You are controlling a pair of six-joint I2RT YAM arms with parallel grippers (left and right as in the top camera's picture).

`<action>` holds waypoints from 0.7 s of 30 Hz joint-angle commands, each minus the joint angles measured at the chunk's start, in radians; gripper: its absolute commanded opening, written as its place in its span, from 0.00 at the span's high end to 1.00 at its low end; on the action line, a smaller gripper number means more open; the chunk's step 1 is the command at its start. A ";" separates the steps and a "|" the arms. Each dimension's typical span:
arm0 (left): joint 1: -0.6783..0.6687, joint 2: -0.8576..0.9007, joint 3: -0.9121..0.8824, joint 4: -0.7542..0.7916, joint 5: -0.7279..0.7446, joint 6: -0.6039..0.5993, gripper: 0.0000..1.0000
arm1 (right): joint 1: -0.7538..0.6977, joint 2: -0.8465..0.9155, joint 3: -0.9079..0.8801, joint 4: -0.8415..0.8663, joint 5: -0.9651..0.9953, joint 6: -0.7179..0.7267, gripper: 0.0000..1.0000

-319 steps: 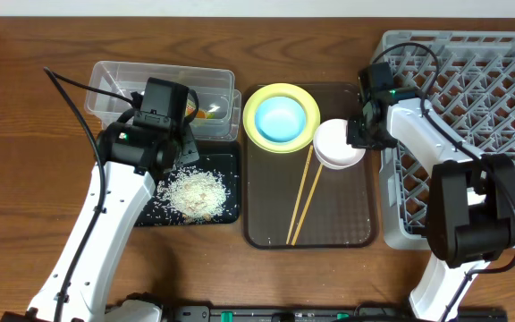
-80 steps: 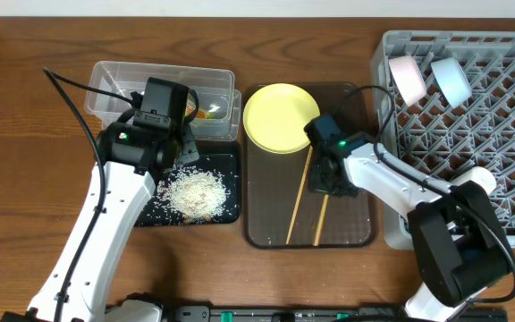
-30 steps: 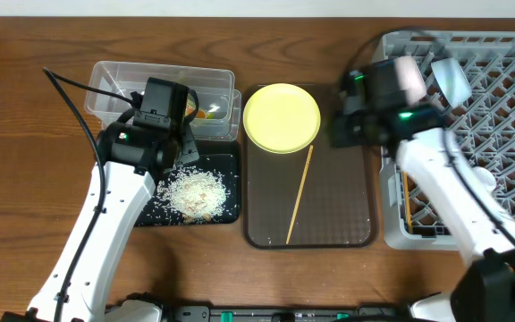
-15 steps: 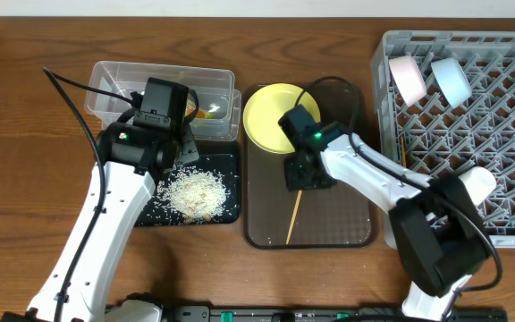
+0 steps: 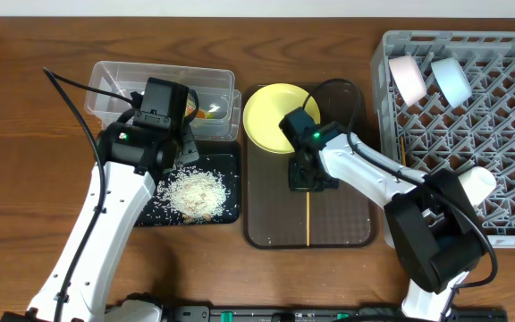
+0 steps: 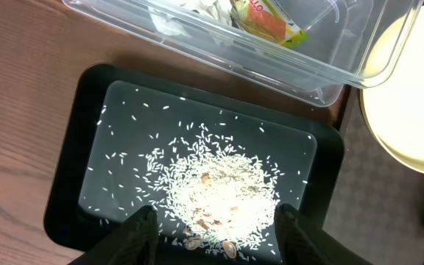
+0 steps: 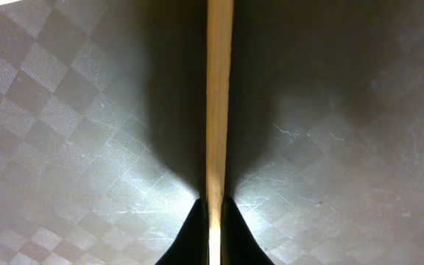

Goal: Sort waste into correct bins and load items into the dishwasher rack

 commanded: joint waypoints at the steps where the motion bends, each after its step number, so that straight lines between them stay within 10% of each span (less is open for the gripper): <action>1: 0.002 -0.002 0.005 -0.002 -0.008 -0.006 0.46 | -0.025 0.004 -0.005 -0.016 0.007 0.014 0.99; 21: 0.002 -0.002 0.005 -0.002 -0.008 -0.006 0.46 | -0.520 -0.458 0.000 -0.068 0.015 -0.517 0.99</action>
